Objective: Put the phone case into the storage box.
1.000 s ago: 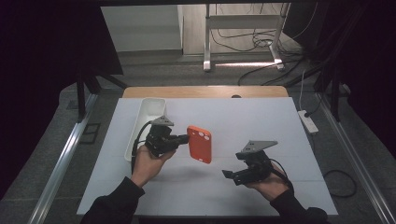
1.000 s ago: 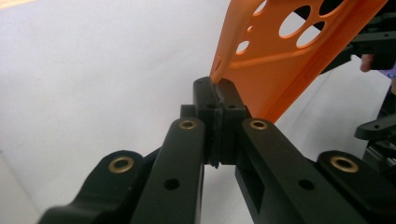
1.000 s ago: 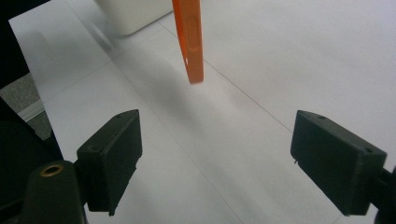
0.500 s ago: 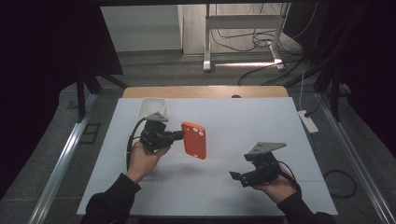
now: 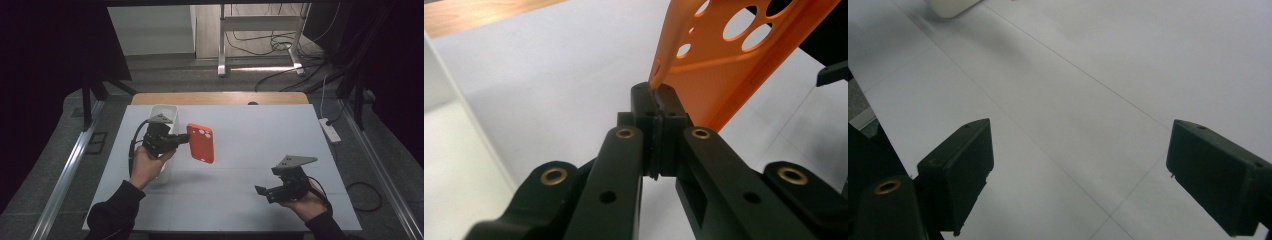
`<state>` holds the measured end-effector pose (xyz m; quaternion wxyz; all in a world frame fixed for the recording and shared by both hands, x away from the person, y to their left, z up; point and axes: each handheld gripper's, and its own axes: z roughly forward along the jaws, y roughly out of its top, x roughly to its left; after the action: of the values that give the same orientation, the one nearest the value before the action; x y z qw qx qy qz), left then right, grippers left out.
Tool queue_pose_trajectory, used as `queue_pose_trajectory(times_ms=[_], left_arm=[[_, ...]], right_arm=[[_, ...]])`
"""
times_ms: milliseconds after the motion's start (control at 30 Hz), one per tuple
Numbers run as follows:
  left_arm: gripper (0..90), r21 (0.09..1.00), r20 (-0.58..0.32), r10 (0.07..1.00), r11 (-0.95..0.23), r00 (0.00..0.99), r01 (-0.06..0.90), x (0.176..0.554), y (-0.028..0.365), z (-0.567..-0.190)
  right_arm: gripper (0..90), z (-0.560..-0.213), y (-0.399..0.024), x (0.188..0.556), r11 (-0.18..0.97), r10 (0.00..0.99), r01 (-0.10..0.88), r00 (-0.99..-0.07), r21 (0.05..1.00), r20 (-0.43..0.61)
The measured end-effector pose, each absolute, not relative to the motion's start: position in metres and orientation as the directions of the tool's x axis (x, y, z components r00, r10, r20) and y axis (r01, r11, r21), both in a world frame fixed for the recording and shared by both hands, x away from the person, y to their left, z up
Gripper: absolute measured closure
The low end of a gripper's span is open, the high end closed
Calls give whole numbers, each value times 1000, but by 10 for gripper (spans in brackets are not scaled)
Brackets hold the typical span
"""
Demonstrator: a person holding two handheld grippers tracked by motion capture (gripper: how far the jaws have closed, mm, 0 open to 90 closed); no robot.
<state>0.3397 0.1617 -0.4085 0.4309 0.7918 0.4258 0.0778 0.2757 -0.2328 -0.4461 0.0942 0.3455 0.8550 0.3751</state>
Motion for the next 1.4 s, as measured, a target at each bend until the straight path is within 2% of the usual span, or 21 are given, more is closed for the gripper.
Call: queue_pose_trajectory(times_ms=[867,1400], left_arm=[[895,755,-242,802,-199,547,625,354,205,-389],[896,758,-232,845,-153,482,634,362,235,-381]], right_arm=[[6,-454,-270,260,449,721,573,-685,686,101],[0,-460,-296,252,400,767,586,-635,704,93]])
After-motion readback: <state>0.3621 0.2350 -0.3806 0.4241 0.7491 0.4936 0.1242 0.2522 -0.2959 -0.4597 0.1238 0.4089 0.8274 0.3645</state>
